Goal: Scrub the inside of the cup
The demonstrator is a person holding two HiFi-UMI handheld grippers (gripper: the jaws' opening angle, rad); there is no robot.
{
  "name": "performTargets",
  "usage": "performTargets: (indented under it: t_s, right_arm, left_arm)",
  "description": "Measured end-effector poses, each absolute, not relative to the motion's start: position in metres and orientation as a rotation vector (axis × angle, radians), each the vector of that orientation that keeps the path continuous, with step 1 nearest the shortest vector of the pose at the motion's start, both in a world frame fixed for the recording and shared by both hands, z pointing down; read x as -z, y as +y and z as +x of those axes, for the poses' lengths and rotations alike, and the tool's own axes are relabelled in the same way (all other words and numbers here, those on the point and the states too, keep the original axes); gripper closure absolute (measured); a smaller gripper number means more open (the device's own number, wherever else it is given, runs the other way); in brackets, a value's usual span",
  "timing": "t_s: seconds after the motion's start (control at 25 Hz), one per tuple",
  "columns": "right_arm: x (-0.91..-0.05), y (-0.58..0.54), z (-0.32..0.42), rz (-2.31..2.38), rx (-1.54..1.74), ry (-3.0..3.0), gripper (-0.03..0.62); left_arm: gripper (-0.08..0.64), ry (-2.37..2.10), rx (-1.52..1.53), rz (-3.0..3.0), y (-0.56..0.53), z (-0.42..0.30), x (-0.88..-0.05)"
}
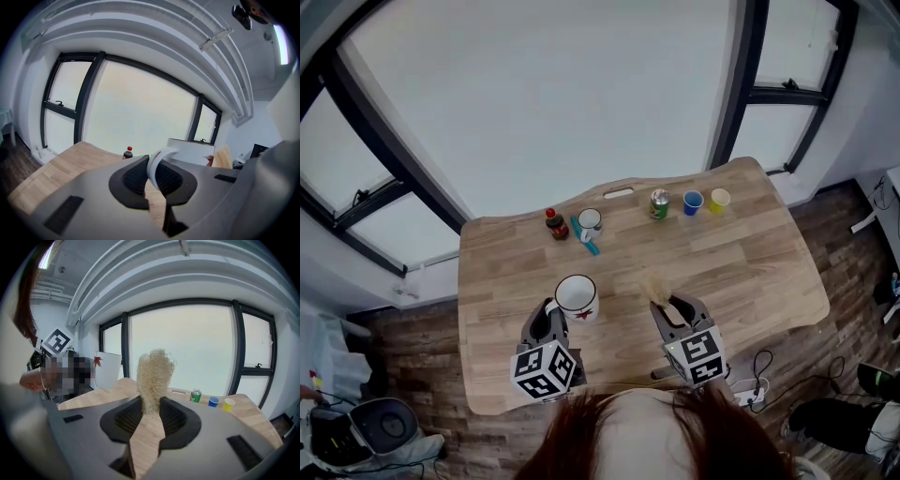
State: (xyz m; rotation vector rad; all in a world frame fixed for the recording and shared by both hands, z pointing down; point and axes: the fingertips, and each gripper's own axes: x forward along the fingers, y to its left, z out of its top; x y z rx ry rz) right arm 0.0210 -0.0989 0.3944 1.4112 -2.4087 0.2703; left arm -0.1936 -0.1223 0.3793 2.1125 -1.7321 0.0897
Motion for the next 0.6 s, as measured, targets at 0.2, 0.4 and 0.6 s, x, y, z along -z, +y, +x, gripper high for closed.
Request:
performTargets:
  t_s: [0.2, 0.4, 0.6]
  right_arm:
    - [-0.397, -0.090, 0.023, 1.402, -0.281, -2.406, 0.480]
    - [-0.398, -0.083, 0.027, 1.399, -0.283, -2.401, 0.480]
    - [-0.403, -0.075, 0.027, 1.393, -0.302, -2.392, 0.480]
  left_arm:
    - [0.536, -1.733, -0.109, 2.103, -0.112, -0.194, -0.383]
    - [0.535, -1.729, -0.116, 2.099, -0.105, -0.193, -0.385]
    - [0.536, -1.717, -0.116, 2.086, -0.098, -0.196, -0.391]
